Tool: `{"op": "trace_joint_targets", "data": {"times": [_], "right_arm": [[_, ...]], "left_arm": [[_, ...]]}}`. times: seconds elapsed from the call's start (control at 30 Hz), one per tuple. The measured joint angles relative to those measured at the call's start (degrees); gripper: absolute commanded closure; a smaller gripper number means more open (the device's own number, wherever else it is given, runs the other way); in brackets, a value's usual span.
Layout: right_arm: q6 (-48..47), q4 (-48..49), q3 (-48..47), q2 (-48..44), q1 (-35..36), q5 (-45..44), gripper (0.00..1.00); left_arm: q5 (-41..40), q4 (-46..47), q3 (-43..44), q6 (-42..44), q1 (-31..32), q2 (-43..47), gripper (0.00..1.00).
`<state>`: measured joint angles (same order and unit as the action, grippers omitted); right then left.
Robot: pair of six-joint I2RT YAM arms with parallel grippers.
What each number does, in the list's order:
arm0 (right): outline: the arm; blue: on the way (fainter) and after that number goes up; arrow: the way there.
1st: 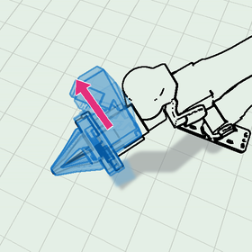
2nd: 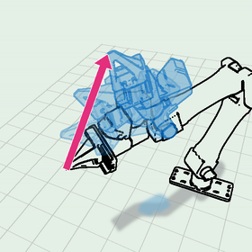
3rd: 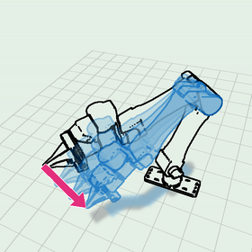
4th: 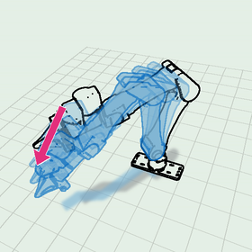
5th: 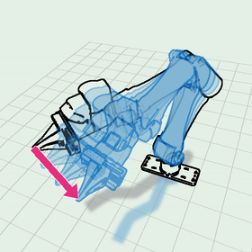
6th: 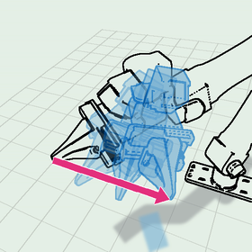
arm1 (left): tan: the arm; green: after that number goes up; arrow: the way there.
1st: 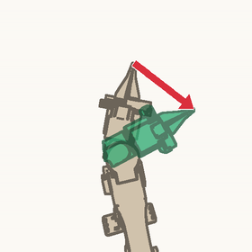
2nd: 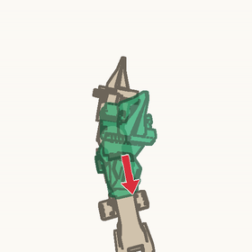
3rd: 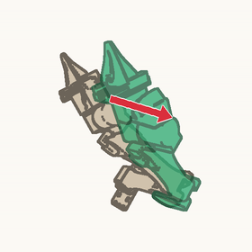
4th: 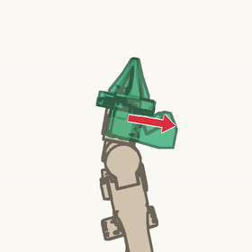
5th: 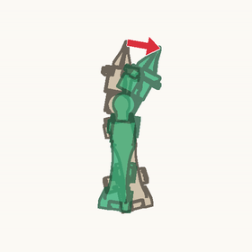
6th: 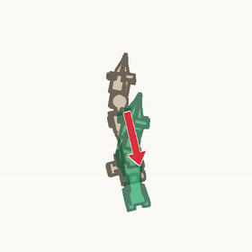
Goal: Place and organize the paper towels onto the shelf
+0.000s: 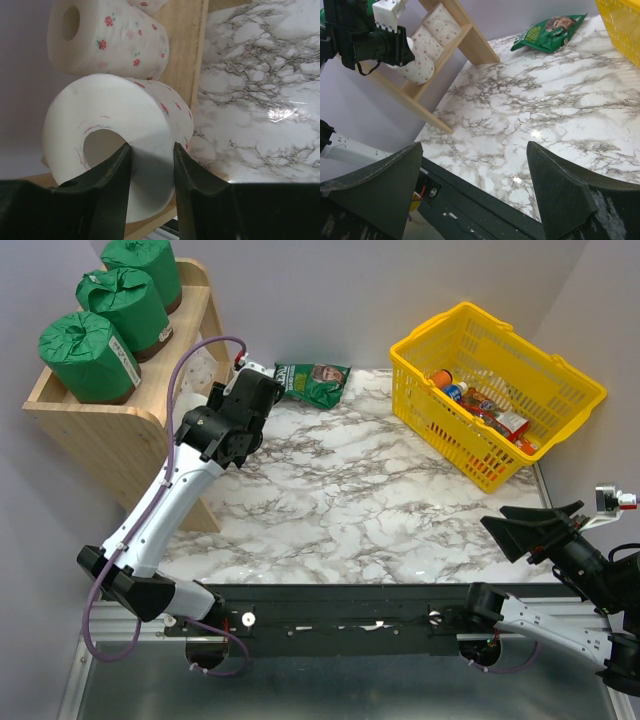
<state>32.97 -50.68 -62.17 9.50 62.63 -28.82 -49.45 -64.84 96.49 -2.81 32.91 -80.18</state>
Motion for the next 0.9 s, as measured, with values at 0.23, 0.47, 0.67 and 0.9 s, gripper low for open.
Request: {"op": "trace_joint_targets", "data": {"times": [0.23,0.47,0.67,0.9], "right_arm": [[0.0,0.0,0.0,0.0,0.0,0.0,0.07],[0.0,-0.02,0.0,0.0,0.0,0.0,0.07],[0.0,-0.02,0.0,0.0,0.0,-0.02,0.07],[0.0,-0.02,0.0,0.0,0.0,-0.02,0.07]], "left_arm": [[-1.79,-0.02,-0.79,0.83,-2.1,1.05,0.41],[-3.34,0.31,-2.86,1.57,-2.62,1.77,0.34],[-2.27,-0.04,0.55,2.25,-2.32,1.7,0.33],[0.09,1.31,1.9,4.09,-0.44,0.96,0.42]]}}
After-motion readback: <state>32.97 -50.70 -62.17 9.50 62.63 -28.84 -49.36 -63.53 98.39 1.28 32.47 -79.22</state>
